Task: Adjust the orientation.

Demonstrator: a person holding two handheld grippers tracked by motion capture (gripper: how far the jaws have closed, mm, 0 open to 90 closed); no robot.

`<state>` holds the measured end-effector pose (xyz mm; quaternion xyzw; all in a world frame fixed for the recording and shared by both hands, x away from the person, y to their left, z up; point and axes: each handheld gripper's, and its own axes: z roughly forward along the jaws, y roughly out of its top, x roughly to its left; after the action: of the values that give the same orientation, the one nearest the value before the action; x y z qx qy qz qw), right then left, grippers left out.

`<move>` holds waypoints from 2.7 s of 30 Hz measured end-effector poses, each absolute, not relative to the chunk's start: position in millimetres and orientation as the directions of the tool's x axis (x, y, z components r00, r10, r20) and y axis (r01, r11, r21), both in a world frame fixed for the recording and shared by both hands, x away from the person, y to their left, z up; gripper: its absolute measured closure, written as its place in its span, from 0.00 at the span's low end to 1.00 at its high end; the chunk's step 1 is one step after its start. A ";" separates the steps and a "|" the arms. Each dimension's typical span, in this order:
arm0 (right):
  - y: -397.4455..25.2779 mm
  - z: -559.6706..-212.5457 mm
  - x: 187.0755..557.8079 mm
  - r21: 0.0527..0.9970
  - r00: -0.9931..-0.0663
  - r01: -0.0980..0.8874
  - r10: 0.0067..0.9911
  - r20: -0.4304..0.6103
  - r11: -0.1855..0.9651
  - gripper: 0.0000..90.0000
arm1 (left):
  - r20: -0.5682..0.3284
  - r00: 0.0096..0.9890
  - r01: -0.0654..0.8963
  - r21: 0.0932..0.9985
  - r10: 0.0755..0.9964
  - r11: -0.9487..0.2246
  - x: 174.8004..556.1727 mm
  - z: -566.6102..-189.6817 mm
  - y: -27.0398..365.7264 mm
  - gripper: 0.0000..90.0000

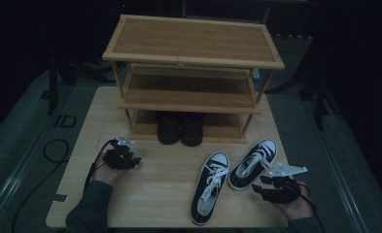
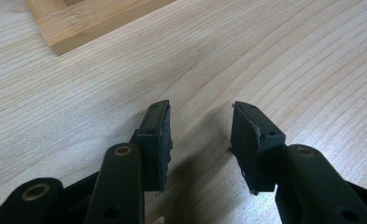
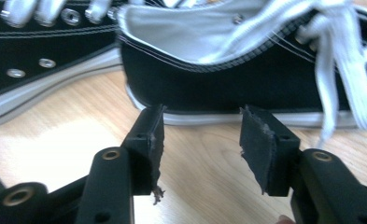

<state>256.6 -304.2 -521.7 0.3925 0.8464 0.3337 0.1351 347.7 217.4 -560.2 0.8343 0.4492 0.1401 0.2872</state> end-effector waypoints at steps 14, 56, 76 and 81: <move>-279.8 -504.3 254.4 0.685 -0.706 0.522 0.708 0.012 0.509 0.53 | -0.030 0.568 0.670 0.598 0.823 -0.440 347.8 -559.6 213.6 0.63; -198.1 -495.6 260.3 0.705 -0.786 0.455 0.617 0.031 0.544 0.37 | -0.006 0.560 0.667 0.597 0.829 -0.446 347.2 -559.8 212.9 0.62; -193.2 -512.4 265.0 0.594 -0.780 0.543 0.619 0.095 0.594 0.69 | -0.001 0.561 0.667 0.592 0.828 -0.452 346.7 -559.5 212.2 0.62; -191.5 -509.7 266.8 0.582 -0.778 0.521 0.628 0.023 0.624 0.86 | 0.000 0.561 0.667 0.592 0.828 -0.453 346.7 -559.5 212.1 0.62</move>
<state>266.8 -191.5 -509.7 0.3205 0.8965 0.2918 0.0915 346.7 212.1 -559.5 0.8396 0.4449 0.1460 0.2752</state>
